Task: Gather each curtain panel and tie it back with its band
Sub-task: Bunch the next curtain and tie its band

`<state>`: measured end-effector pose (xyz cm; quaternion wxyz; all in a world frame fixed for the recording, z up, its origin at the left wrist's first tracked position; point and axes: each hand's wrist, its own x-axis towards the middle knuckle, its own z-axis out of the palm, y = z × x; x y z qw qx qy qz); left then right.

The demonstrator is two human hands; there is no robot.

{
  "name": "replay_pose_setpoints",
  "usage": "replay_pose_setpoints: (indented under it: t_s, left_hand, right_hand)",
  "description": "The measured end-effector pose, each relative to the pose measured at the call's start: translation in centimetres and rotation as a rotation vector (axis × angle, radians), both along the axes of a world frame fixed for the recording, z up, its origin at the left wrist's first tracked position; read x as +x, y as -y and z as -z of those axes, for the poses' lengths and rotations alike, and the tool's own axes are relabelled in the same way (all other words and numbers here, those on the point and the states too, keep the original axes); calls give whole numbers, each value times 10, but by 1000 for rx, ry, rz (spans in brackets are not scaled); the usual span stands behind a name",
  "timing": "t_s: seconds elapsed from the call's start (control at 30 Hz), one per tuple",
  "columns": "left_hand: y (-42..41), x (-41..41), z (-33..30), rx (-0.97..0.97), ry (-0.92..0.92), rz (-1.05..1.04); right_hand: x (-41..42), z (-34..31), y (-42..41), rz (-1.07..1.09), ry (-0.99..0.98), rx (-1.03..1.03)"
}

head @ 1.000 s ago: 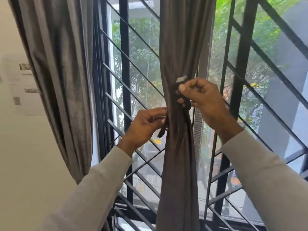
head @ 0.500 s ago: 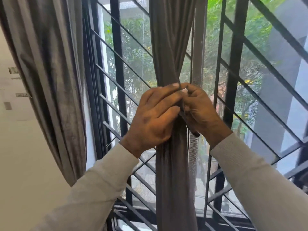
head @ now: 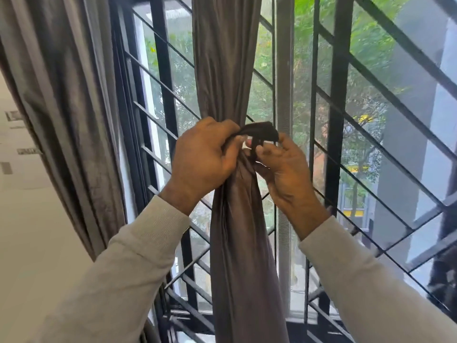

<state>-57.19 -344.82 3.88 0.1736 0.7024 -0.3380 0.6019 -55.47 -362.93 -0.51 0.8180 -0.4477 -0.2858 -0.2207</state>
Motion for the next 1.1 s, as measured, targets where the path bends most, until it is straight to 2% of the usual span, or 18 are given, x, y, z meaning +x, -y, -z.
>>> replay_pose_setpoints:
  t_s: [0.1, 0.3, 0.4, 0.47, 0.53, 0.67, 0.77, 0.93, 1.1]
  left_hand:
    - [5, 1, -11, -39, -55, -69]
    - [12, -6, -29, -53, -184, -135]
    - [13, -7, -35, 14, -211, -93]
    - [12, -7, -34, 124, -240, 46]
    - [11, 0, -29, 171, -234, 138]
    - [9, 12, -14, 104, -244, 208]
    - [10, 9, -3, 65, -247, 232]
    - [7, 19, 7, 122, -77, 147]
    - [7, 25, 12, 146, -36, 127]
  right_hand:
    - [-8, 6, -3, 189, 144, -8]
    - [-27, -2, 6, 701, 465, -240]
    - [-40, -13, 10, 775, 582, -335]
    - [-43, -28, 15, 720, 492, -361]
    - [-43, -42, 23, 622, 298, -374]
    - [-44, -52, 28, 455, 2, -464]
    - [-47, -54, 26, 415, -157, -487]
    - [-49, -64, 27, 361, -238, -516]
    - [-50, -68, 33, 348, -178, -591]
